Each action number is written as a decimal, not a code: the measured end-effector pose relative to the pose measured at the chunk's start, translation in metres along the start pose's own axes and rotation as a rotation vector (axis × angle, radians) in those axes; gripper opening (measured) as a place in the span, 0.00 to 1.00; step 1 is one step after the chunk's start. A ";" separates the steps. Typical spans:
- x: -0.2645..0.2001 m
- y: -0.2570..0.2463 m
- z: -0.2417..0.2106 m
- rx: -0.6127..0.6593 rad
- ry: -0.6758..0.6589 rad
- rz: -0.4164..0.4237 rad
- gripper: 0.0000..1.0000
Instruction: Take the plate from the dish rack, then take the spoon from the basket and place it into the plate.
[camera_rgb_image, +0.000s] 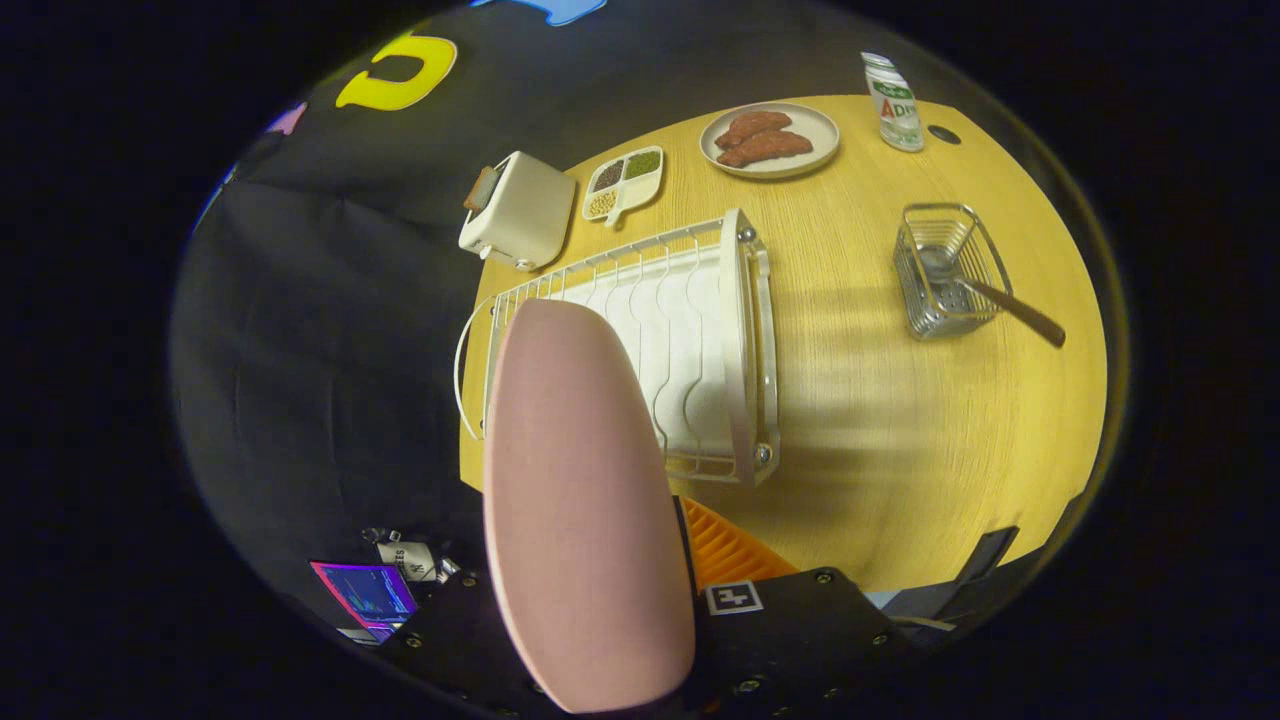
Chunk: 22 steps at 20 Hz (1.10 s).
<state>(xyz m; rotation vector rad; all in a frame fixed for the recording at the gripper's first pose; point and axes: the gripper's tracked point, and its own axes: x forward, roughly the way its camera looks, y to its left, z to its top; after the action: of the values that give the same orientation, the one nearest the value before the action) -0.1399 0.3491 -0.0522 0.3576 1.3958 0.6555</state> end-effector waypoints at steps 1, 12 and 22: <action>0.000 -0.006 -0.013 0.037 0.005 0.025 0.47; 0.049 -0.072 -0.112 0.206 0.030 0.077 0.47; 0.111 -0.087 -0.124 0.178 0.014 0.088 0.46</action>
<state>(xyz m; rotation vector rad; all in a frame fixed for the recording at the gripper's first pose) -0.2378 0.3323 -0.2109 0.5594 1.4623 0.6079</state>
